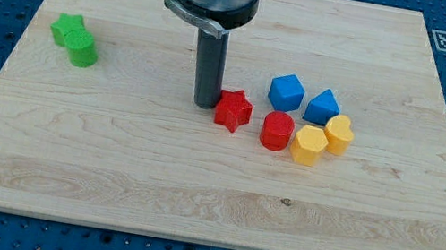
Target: Slide the red stra closer to the red circle
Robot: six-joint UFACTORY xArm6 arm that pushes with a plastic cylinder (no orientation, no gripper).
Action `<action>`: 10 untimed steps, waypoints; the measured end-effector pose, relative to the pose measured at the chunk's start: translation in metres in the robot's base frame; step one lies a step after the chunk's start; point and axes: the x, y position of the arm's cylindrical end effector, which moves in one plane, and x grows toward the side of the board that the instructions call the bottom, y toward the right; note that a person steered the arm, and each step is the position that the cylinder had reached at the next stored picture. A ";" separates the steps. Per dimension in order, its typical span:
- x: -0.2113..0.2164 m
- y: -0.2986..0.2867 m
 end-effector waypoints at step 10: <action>0.008 0.012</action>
